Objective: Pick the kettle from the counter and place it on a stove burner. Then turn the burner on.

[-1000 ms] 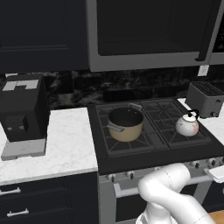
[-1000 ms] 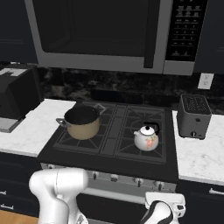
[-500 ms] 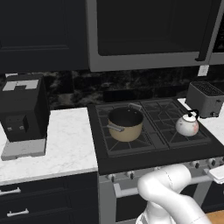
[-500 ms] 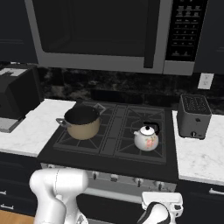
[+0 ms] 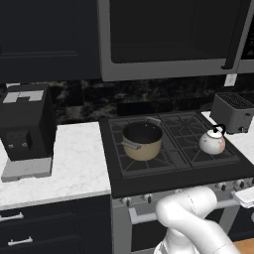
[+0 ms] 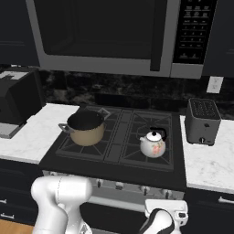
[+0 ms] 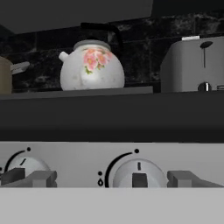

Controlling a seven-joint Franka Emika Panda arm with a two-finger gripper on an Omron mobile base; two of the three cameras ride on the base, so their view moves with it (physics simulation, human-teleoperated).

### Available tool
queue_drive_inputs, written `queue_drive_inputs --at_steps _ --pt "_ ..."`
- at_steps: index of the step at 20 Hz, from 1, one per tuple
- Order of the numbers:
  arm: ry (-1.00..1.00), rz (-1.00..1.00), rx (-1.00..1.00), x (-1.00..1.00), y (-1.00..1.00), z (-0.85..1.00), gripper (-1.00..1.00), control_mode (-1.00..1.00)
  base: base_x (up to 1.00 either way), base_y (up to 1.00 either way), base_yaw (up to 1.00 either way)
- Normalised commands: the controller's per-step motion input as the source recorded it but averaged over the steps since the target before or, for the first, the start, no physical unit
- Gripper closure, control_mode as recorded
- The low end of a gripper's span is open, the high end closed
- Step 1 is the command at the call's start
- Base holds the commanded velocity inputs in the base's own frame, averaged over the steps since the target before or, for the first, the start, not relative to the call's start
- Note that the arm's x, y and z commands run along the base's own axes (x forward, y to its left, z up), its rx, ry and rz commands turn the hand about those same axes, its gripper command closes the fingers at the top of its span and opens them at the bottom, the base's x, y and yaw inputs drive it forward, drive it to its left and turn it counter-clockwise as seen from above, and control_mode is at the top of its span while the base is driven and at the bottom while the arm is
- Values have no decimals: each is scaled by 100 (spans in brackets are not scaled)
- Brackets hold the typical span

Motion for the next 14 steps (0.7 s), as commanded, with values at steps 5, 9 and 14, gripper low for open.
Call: queue_drive_inputs --at_steps 5,9,14 --pt "10 0 0 5 0 -5 -100 -100 0 0 0" --pt "9 0 0 5 0 0 -100 -100 0 0 0" --pt "6 0 0 5 0 -1 -100 -100 0 0 0"
